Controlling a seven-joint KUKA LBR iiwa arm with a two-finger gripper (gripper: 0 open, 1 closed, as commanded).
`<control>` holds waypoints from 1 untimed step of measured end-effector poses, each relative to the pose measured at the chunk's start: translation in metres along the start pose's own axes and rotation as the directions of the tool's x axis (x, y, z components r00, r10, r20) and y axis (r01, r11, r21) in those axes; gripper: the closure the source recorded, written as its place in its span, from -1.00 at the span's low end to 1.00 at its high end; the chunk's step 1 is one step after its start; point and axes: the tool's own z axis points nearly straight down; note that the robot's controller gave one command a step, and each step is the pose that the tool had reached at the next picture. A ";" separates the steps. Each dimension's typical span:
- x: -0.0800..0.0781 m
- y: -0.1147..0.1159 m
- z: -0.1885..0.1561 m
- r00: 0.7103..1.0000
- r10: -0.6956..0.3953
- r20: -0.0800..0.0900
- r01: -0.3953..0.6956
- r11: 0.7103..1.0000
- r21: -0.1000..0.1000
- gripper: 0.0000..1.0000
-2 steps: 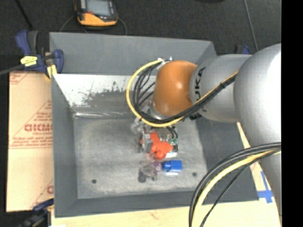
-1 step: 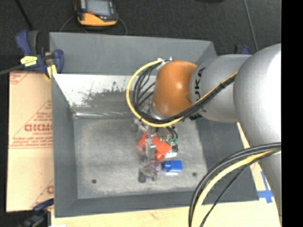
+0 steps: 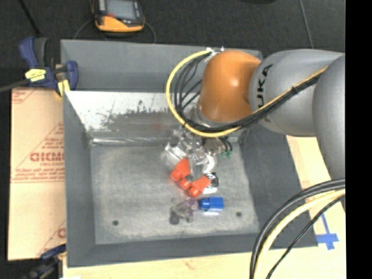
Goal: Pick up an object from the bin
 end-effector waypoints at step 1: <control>-0.001 0.004 0.057 0.991 -0.131 -0.007 0.130 0.991 -0.006 -1.00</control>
Offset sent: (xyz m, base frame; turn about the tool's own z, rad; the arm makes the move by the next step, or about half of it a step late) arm -0.0008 0.0022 -0.0585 -0.1303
